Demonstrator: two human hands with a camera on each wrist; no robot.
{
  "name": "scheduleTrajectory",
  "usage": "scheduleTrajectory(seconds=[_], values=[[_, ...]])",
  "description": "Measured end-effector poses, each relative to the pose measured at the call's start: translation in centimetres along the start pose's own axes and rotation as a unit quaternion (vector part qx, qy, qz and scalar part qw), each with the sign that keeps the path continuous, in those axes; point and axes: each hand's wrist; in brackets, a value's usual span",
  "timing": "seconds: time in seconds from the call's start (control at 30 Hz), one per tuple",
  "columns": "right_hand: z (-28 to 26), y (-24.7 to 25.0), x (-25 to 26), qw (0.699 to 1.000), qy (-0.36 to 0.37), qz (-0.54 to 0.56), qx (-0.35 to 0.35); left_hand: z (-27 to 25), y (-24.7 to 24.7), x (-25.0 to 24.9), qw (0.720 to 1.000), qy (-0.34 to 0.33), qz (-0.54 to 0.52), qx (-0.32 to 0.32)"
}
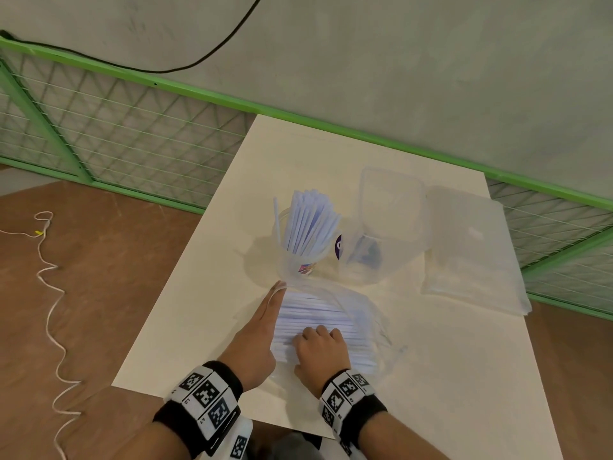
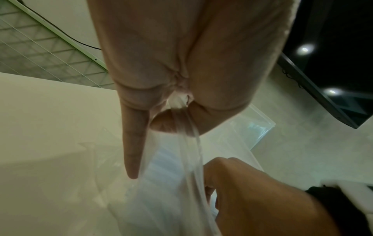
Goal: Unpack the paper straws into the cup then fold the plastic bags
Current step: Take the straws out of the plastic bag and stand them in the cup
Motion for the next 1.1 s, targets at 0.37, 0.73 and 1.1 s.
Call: scheduleTrajectory(seconds=[0.37, 0.73, 1.1], values=[[0.7, 0.2, 0.4, 0.999, -0.007, -0.007, 0.038, -0.1, 0.0, -0.2, 1.0, 0.007, 0.02, 0.008], [-0.2, 0.2, 0.2, 1.0, 0.019, 0.021, 0.002, -0.1, 0.3, -0.1, 1.0, 0.004, 0.0, 0.001], [-0.5, -1.3, 0.1, 0.999, 0.014, 0.011, -0.033, 0.0, 0.2, 0.1, 1.0, -0.001, -0.005, 0.001]])
Point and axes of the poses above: each hand's wrist, its own z-axis towards the middle knuckle, its own y-axis out of the back of the hand, x = y × z, and after that the axes turned 9 degrees about y, right-handed
